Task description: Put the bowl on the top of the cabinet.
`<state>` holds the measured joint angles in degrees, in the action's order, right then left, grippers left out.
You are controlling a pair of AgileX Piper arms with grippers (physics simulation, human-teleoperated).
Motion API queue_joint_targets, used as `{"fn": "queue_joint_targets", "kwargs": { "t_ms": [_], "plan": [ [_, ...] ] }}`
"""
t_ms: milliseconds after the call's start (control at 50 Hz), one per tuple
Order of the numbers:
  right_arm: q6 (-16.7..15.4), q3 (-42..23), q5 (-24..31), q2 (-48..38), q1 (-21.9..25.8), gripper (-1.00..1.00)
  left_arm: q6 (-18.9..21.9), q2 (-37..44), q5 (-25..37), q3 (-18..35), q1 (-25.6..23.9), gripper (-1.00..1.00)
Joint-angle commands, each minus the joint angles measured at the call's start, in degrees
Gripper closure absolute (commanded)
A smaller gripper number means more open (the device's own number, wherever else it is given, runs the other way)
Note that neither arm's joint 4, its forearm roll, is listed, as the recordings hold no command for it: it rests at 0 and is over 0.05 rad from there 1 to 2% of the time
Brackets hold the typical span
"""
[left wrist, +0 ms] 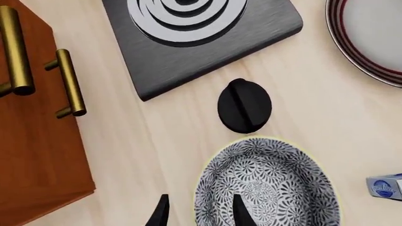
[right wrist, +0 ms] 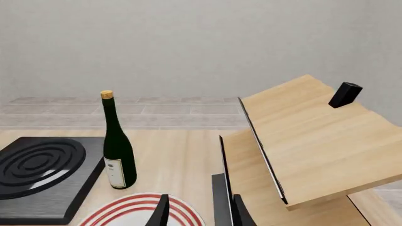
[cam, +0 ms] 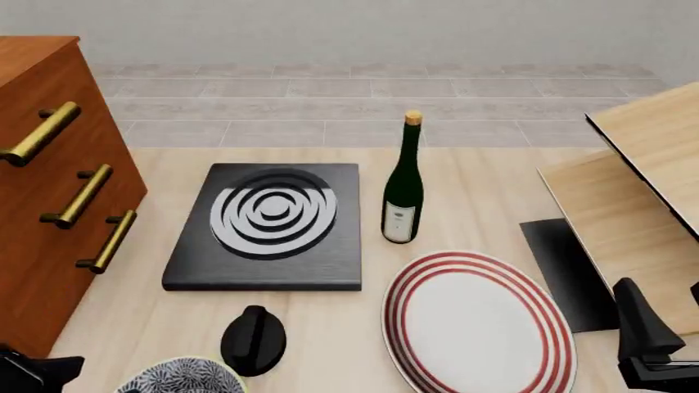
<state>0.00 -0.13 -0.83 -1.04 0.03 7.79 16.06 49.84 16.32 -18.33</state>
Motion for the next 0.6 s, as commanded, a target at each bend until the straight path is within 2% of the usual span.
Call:
{"fn": "queue_joint_targets", "kwargs": {
  "t_ms": [20, 600],
  "plan": [
    [0.0, 0.0, 0.0, 0.0, 0.0, -1.00, 1.5, 0.9, -2.2, -1.9, 1.4, -1.00],
    [0.0, 0.0, 0.0, 0.0, 0.0, -1.00, 4.7, 2.7, -7.7, -6.7, 1.9, -1.00]
  ]
}}
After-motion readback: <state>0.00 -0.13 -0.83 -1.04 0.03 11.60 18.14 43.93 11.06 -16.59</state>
